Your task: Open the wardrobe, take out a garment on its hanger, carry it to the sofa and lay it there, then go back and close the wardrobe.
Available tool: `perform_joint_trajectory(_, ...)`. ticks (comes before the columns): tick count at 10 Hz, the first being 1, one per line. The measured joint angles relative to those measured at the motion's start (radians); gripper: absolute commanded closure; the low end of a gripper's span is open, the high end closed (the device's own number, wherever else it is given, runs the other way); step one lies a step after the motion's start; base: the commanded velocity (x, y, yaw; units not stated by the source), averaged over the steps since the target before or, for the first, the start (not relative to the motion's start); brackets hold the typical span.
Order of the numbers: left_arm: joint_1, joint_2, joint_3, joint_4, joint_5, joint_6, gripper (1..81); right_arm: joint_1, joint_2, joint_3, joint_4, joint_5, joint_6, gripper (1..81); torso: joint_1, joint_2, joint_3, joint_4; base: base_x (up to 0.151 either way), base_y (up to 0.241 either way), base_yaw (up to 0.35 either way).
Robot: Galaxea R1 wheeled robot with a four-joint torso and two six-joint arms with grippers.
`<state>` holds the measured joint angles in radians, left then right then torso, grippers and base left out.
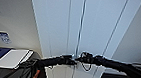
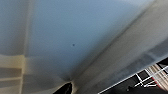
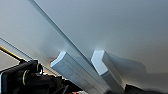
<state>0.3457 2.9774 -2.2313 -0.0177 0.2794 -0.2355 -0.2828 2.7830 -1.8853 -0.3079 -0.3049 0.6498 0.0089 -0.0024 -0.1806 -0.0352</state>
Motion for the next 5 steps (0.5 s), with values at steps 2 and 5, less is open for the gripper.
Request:
perform_joint_trajectory(2,0.006,0.008,-0.002,0.003,-0.034,0.000,1.0,0.000,0.000,0.000,0.000,0.000,0.000,1.0,0.000,0.000,0.000,0.000,0.000,0.000,0.000)
perform_joint_trajectory(5,0.010,0.024,-0.015,0.033,-0.041,-0.001,1.0,-0.001,0.001,0.000,-0.008,-0.003,-0.001,1.0,0.000,0.000,0.000,0.000,0.000,0.000,0.000)
